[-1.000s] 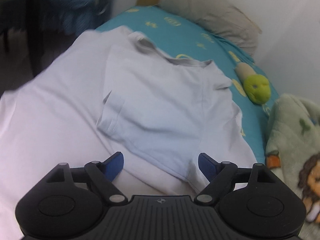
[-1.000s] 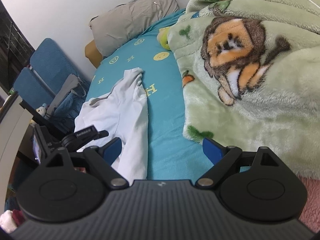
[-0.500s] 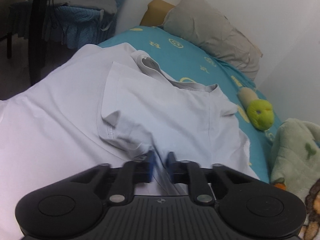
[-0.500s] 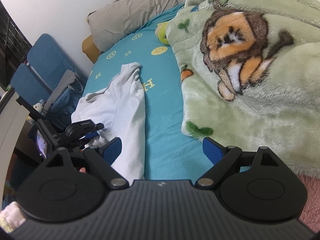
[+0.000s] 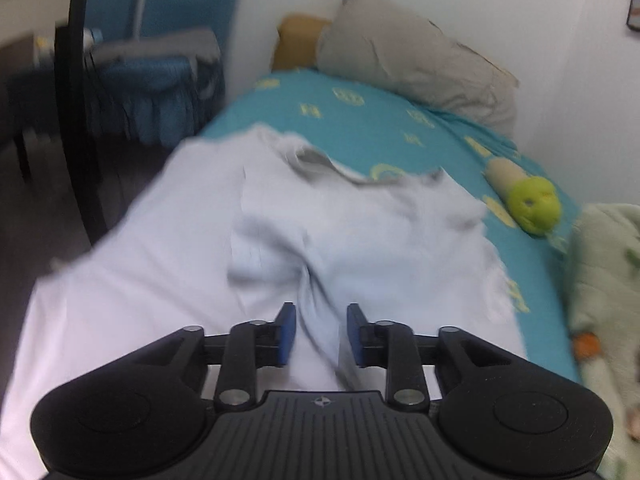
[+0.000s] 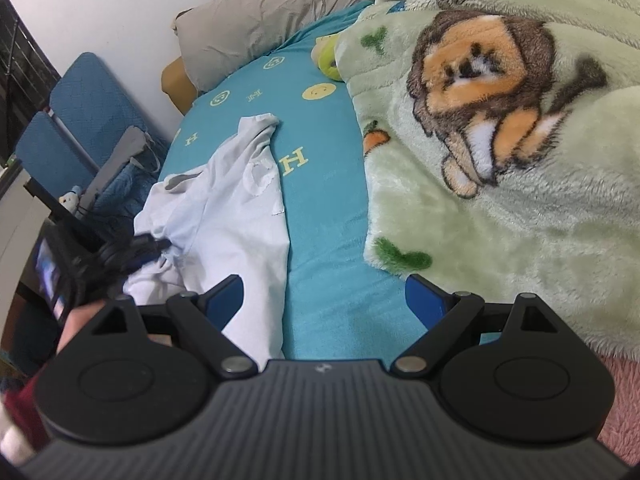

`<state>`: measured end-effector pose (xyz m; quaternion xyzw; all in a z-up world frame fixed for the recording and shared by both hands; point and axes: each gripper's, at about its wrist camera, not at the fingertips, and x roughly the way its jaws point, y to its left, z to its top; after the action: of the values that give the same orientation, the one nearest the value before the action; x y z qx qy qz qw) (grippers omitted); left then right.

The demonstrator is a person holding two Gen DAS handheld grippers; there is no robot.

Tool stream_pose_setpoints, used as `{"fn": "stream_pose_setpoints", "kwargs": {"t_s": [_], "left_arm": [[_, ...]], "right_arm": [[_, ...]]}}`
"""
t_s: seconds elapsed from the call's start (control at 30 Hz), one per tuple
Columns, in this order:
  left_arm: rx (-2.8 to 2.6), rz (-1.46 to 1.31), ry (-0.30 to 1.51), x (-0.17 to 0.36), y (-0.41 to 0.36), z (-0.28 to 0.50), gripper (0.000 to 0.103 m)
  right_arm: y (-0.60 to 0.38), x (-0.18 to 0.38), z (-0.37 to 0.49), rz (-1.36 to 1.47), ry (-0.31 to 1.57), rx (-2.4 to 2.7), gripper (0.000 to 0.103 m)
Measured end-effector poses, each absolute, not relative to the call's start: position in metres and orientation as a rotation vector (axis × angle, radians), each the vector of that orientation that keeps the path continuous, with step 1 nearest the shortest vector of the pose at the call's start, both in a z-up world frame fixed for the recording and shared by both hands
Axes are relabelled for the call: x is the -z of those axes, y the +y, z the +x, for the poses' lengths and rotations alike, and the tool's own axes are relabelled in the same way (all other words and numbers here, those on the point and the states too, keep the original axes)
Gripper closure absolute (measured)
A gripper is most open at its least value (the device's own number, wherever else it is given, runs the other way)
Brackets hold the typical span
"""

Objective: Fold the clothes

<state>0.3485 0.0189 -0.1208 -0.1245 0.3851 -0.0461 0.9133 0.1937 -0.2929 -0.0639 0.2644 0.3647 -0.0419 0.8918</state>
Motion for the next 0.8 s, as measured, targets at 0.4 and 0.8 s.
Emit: {"fn": "stream_pose_setpoints", "kwargs": {"t_s": [0.4,0.8], "left_arm": [[0.283,-0.403,1.120,0.116,0.042,0.114,0.038],[0.356,-0.238,1.113,0.124,0.017,0.091,0.035]], "right_arm": [[-0.271,0.061,0.165,0.559,0.787,-0.043,0.014],[-0.220,0.085,0.114,0.520,0.989,-0.070,0.023]]}}
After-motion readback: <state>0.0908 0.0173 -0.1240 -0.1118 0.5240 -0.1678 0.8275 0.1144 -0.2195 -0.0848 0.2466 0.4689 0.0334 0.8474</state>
